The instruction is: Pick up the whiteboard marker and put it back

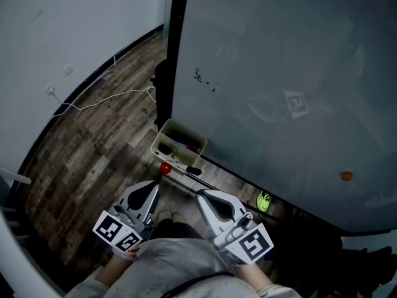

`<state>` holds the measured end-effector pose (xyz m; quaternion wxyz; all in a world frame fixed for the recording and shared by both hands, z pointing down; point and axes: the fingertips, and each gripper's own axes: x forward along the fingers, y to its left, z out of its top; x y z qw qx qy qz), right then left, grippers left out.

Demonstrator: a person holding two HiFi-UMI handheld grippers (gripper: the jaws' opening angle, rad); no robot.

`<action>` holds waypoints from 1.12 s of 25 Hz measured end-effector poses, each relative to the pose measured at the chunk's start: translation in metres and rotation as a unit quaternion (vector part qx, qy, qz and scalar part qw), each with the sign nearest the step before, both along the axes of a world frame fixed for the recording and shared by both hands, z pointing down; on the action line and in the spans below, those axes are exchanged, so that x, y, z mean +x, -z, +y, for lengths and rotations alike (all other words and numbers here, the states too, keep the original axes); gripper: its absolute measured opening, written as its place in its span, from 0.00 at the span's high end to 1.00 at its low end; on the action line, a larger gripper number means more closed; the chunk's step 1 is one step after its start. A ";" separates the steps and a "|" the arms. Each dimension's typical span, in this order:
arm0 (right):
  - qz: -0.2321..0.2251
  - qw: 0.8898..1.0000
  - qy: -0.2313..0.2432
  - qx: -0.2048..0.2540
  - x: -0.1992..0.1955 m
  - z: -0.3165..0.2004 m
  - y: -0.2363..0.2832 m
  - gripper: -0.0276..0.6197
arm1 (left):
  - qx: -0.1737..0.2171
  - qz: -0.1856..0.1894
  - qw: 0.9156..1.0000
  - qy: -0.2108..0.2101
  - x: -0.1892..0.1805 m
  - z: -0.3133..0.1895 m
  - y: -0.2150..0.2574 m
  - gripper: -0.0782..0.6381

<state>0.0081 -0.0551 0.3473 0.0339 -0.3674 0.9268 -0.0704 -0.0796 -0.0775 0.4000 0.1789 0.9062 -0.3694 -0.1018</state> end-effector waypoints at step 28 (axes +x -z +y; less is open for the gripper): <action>0.003 0.998 0.064 -0.018 -0.029 0.007 -0.005 0.93 | 0.003 0.003 1.000 0.008 -0.016 0.002 0.008 0.87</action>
